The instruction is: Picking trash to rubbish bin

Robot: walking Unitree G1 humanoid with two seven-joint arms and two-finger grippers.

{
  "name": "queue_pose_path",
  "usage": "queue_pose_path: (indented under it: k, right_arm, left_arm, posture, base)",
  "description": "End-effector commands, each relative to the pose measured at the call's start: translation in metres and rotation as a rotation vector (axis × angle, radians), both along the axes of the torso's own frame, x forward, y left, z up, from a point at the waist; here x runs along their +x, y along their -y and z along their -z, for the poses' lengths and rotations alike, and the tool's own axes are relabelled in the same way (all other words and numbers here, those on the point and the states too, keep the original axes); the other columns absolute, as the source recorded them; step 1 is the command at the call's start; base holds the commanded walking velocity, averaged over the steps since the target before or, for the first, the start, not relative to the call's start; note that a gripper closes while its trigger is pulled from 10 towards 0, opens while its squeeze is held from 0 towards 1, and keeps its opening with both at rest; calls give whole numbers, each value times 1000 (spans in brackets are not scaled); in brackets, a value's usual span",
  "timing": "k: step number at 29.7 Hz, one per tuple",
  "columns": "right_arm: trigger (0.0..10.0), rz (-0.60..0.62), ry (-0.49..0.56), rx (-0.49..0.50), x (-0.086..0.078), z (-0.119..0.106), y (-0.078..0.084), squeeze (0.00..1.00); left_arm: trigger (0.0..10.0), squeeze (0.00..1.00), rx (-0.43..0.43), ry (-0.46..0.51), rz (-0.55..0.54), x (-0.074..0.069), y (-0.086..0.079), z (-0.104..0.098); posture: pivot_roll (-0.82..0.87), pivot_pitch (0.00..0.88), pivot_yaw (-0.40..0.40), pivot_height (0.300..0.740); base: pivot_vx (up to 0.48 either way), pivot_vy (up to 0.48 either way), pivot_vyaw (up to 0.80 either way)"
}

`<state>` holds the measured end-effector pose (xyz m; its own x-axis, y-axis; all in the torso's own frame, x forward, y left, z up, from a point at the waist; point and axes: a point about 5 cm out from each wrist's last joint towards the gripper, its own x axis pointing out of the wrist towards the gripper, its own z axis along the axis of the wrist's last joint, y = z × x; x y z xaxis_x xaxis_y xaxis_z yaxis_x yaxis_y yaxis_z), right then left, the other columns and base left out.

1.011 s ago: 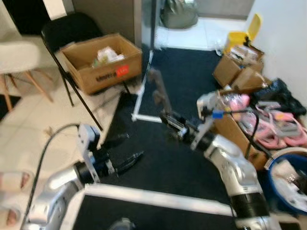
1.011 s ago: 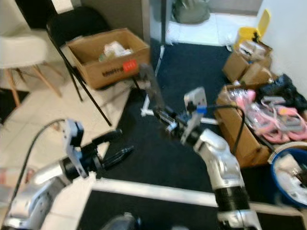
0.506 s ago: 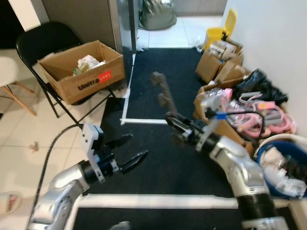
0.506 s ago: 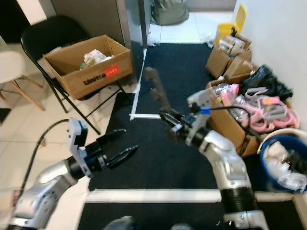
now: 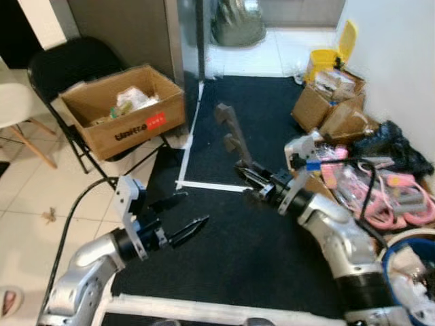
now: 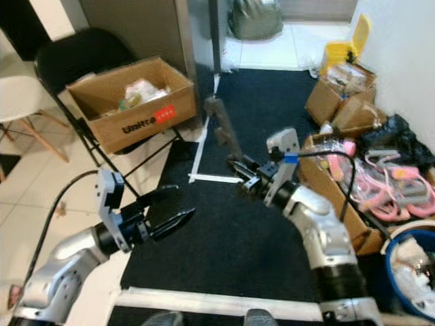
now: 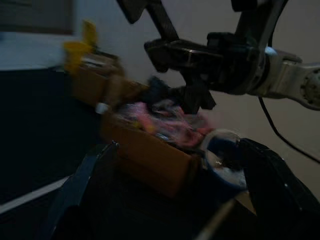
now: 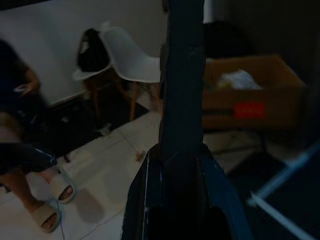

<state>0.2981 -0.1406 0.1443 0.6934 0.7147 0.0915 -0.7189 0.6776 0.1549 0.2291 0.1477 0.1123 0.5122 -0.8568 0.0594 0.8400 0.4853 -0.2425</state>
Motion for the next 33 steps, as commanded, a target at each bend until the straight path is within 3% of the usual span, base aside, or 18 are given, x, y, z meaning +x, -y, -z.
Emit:
queue_pose_path:
  k: [1, 33]
  right_arm:
    - [10000, -13, 9, 7, 0, 1, -6, 0]
    - [10000, -22, 26, 16, -1, -2, -5, 0]
  left_arm:
    - [10000, 0, 7, -13, -7, 0, -4, 4]
    - [10000, 0, 13, -1, 4, 1, -3, -2]
  posture:
    - [24, 0, -5, 740]
    - [23, 0, -3, 740]
  base:
    - [371, 0, 763]
    - [372, 0, 107]
